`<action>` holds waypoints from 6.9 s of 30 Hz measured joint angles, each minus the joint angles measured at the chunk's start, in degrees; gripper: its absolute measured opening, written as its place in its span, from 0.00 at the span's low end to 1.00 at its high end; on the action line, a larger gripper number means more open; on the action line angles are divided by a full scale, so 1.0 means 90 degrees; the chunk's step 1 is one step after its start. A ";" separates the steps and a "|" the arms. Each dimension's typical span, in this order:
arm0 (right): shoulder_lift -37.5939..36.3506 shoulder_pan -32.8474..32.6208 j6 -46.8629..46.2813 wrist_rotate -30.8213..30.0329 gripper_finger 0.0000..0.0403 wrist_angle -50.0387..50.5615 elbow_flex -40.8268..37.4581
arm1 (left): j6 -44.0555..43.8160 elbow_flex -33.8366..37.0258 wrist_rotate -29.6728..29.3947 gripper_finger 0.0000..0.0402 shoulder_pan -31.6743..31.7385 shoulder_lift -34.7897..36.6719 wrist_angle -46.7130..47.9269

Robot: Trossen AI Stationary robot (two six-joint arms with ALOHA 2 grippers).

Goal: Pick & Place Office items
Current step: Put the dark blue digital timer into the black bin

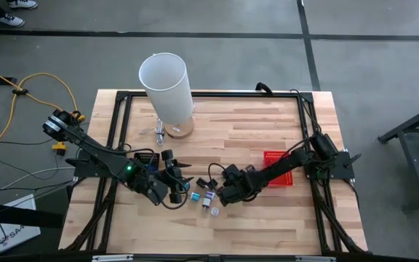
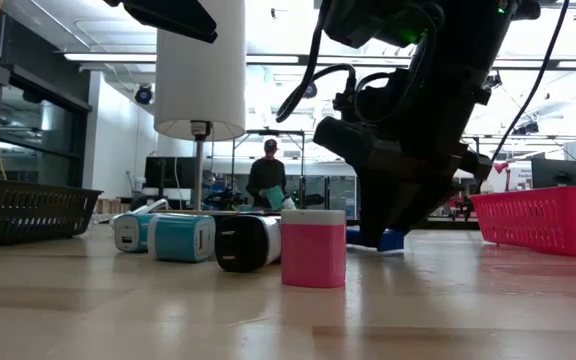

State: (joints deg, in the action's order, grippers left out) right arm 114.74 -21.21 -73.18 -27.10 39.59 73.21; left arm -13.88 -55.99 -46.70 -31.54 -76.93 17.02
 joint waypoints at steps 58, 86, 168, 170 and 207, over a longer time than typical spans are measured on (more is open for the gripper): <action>-0.1304 -0.0937 0.4965 -0.0998 0.36 -0.2861 0.0000 | -0.0001 -0.0002 -0.0002 0.49 0.0001 0.0000 -0.0114; -0.1299 -0.1165 0.5571 -0.1002 0.36 -0.3332 0.0000 | -0.0795 -0.0002 0.1105 0.49 -0.0069 0.0000 -0.0255; -0.1715 -0.1458 0.8448 -0.1636 0.36 -0.5950 0.0005 | 0.2566 -0.0002 0.2876 0.49 -0.0079 -0.0019 -0.3815; -0.1715 -0.1460 0.8448 -0.1639 0.36 -0.5952 0.0002 | 0.2563 -0.0002 0.2888 0.49 -0.0074 -0.0019 -0.3805; -0.1715 -0.1460 0.8329 -0.1622 0.60 -0.5898 0.0002 | 0.2493 -0.0002 0.2909 0.39 -0.0101 -0.0019 -0.3781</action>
State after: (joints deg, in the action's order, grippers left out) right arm 99.31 -34.35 1.78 -41.69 -13.49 73.23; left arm 8.56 -56.01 -20.51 -32.45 -77.10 -17.02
